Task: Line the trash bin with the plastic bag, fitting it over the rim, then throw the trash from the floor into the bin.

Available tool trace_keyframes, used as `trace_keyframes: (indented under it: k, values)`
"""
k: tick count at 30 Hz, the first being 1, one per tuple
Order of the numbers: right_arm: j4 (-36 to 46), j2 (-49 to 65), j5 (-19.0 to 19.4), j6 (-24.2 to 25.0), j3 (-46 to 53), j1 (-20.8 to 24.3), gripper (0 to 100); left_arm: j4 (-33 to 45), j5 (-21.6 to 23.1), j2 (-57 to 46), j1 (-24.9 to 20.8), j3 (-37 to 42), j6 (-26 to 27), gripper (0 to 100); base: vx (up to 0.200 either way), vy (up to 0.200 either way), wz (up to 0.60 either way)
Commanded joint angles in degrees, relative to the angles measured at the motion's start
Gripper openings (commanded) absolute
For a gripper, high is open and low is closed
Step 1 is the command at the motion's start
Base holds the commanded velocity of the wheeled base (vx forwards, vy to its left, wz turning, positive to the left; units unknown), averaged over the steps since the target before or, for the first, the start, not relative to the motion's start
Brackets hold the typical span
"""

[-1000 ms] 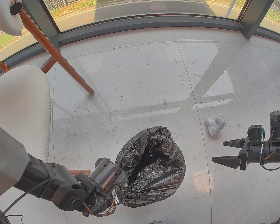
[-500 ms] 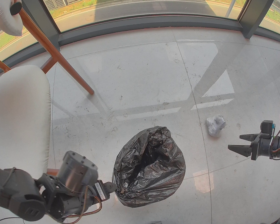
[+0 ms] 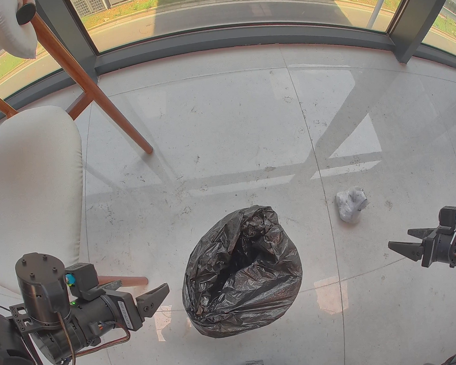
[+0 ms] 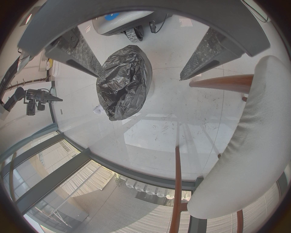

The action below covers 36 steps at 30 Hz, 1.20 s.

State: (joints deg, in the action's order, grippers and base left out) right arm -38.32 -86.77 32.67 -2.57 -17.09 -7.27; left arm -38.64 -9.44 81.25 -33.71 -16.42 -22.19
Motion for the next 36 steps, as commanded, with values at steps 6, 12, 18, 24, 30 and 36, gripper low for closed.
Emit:
trace_keyframes:
  k: [6,12,18,24,30,36]
  values:
    - [-0.01,0.29,0.02,0.02,0.39,-0.47,100,-2.14,3.99,-2.24,4.09,2.62,-0.40,100,-0.200,0.000,0.00]
    - [-0.01,-2.44,0.02,0.02,-2.51,-0.21,100,-2.75,3.72,-2.76,4.26,1.92,0.21,100,-0.167,0.000,0.00]
    - [-0.01,-5.69,-0.06,0.02,-6.90,-0.21,100,-2.93,3.63,-2.94,6.20,1.30,0.21,100,0.000,0.000,0.00]
    - [-0.01,-8.59,-0.50,0.02,-11.12,-0.21,100,-4.69,6.18,-2.68,13.40,-1.86,0.04,100,0.000,-0.033,0.00]
    - [-0.09,-9.64,-0.59,-0.06,-11.30,0.85,100,-2.14,11.37,-1.89,13.14,-1.51,0.13,100,0.000,-0.200,0.00]
    - [-0.01,-9.64,-0.68,-0.06,-11.03,1.55,100,1.20,11.19,8.57,9.27,-2.48,-2.51,100,0.000,-0.067,0.00]
